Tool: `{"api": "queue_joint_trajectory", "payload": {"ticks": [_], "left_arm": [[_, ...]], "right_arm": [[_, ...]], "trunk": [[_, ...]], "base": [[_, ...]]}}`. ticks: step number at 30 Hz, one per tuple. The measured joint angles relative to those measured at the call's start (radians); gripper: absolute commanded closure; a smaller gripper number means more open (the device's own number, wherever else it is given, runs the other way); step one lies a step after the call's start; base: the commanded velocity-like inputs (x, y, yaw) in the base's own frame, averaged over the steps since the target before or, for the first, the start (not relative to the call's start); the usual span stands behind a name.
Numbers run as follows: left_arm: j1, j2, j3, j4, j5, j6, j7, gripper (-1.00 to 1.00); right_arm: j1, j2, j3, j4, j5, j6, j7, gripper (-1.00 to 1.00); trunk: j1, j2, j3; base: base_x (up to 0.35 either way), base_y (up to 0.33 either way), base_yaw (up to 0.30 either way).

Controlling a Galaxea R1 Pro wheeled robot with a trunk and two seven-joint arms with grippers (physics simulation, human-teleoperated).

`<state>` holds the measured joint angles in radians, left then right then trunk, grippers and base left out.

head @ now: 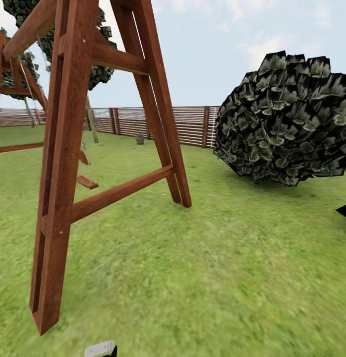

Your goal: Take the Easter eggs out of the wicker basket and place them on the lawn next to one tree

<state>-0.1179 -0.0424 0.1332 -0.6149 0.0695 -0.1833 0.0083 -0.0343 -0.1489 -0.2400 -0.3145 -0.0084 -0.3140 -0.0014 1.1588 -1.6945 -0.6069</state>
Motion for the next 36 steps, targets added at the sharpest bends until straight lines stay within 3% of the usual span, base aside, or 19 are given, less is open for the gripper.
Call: {"api": "queue_joint_trajectory", "payload": {"ticks": [22,36], "left_arm": [[0.0,0.0,0.0,0.0,0.0,0.001,0.0,-1.0],[0.0,0.0,0.0,0.0,0.0,0.0,0.0,-1.0]], "right_arm": [[0.0,0.0,0.0,0.0,0.001,-0.001,-0.001,-1.0],[0.0,0.0,0.0,0.0,0.001,-0.001,-0.001,-1.0]], "trunk": [[0.0,0.0,0.001],[0.0,0.0,0.001]], "base": [[0.225,-0.239,-0.019],[0.229,-0.231,-0.1]]}}
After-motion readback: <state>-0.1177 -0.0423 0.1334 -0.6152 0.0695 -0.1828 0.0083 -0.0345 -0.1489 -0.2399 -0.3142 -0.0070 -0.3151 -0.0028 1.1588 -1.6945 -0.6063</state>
